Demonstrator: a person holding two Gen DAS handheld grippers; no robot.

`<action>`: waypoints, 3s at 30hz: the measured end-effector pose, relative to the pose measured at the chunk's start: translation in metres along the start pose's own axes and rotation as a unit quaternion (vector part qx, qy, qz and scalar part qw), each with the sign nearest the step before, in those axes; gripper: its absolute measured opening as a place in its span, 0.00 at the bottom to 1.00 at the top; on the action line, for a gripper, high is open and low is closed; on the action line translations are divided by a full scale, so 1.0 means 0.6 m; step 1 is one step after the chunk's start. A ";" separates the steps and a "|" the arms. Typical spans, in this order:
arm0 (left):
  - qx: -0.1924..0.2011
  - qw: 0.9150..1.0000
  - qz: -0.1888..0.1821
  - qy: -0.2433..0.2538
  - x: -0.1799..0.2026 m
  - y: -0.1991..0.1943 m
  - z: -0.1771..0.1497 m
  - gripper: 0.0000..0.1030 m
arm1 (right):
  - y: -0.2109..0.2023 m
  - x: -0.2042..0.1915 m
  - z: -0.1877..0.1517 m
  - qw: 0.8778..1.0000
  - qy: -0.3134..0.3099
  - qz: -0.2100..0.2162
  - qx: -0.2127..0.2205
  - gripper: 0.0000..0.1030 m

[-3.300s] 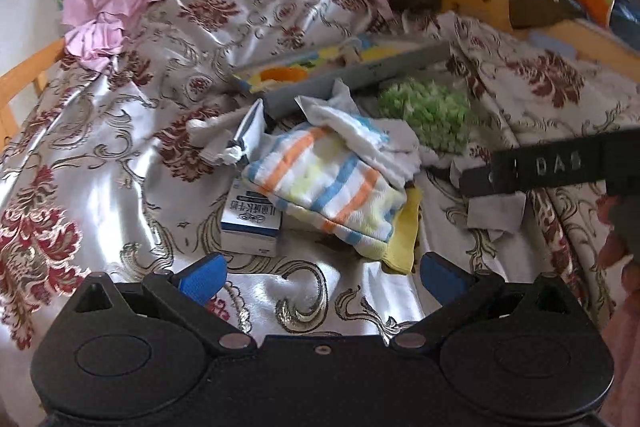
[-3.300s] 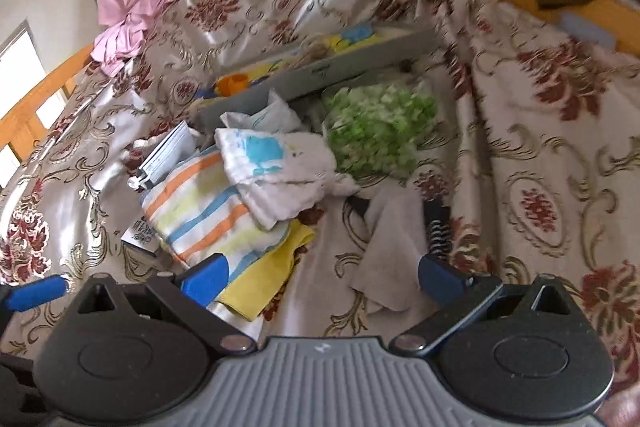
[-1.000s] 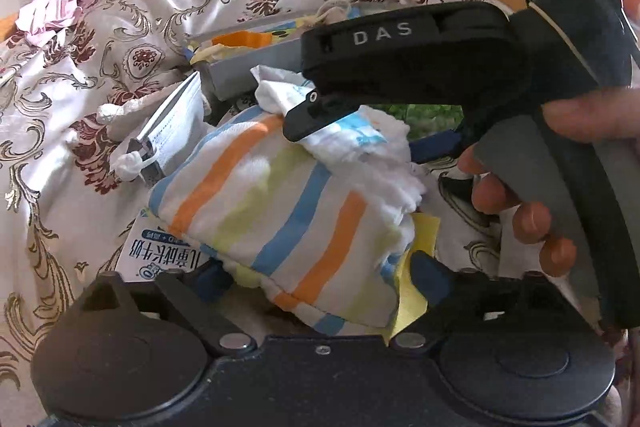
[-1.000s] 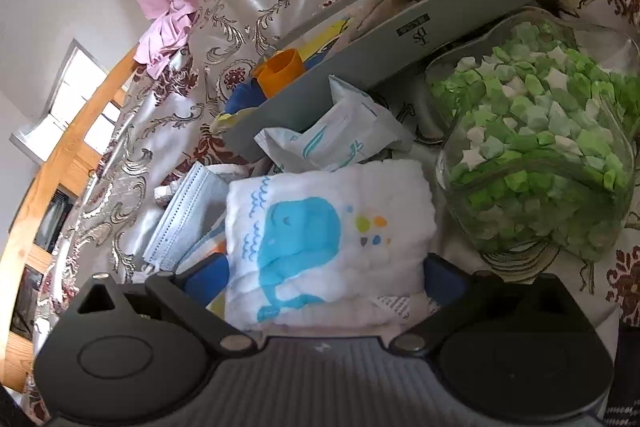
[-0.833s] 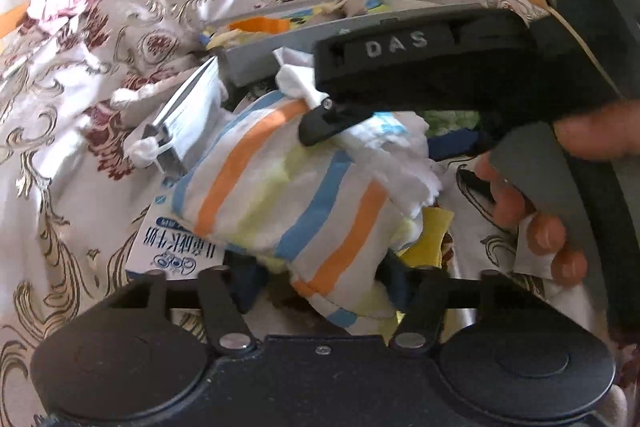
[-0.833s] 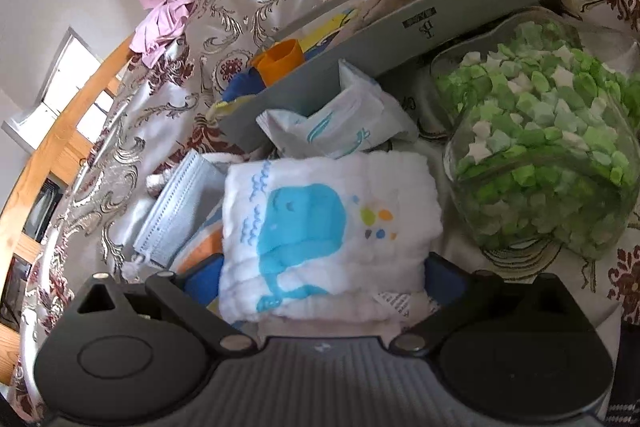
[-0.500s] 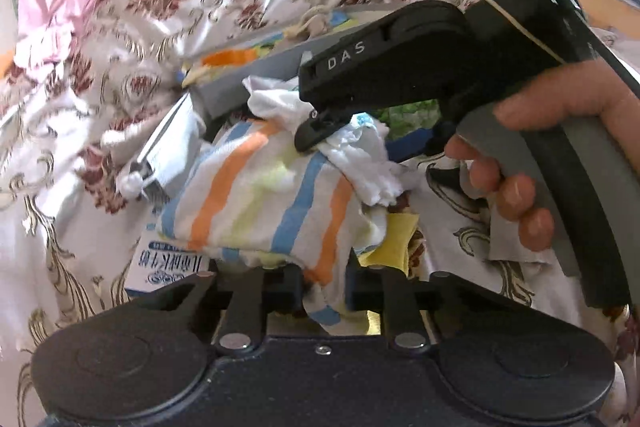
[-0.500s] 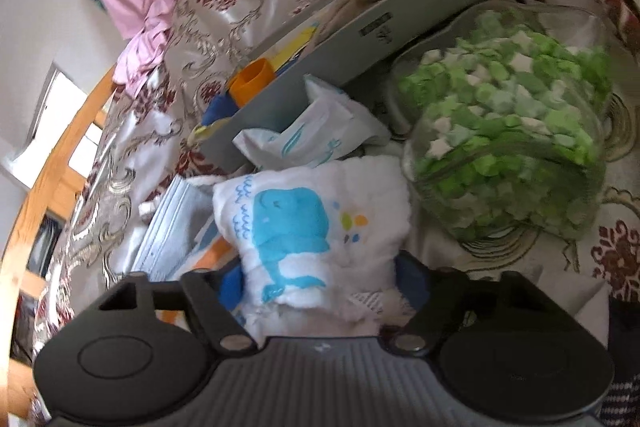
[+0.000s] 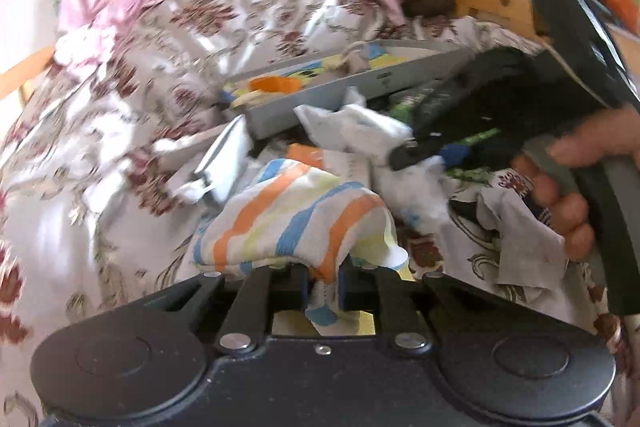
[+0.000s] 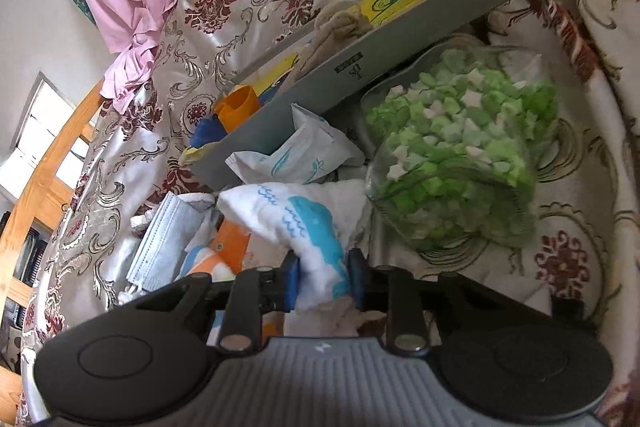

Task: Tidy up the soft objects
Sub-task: 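Carry the towel and whale cloth into the grey tray and open both tools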

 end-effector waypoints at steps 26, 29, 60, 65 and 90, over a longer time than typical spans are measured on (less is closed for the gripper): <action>0.154 0.987 0.044 -0.028 -0.038 -0.129 0.076 0.13 | -0.135 -0.038 0.008 0.988 -0.035 0.103 0.108 0.25; 0.163 0.984 0.046 -0.050 -0.048 -0.126 0.107 0.13 | -0.139 -0.043 0.017 0.985 -0.042 0.107 0.130 0.25; 0.152 0.981 0.034 -0.112 -0.060 0.211 0.379 0.14 | 0.032 0.021 0.246 0.975 0.020 0.051 0.214 0.26; 0.119 0.983 0.024 -0.138 -0.073 0.255 0.365 0.14 | 0.063 0.015 0.277 0.976 0.027 0.060 0.210 0.26; 0.077 0.982 0.013 -0.173 -0.118 0.210 0.301 0.90 | 0.059 -0.006 0.267 0.982 0.011 0.073 0.176 0.85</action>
Point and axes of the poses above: each gripper's, at about its wrist camera, not at the fingertips, and y roughly the way its jaws point, x to its right, z to its top, the point moved 5 cm from there along y, roughly the way its jaws point
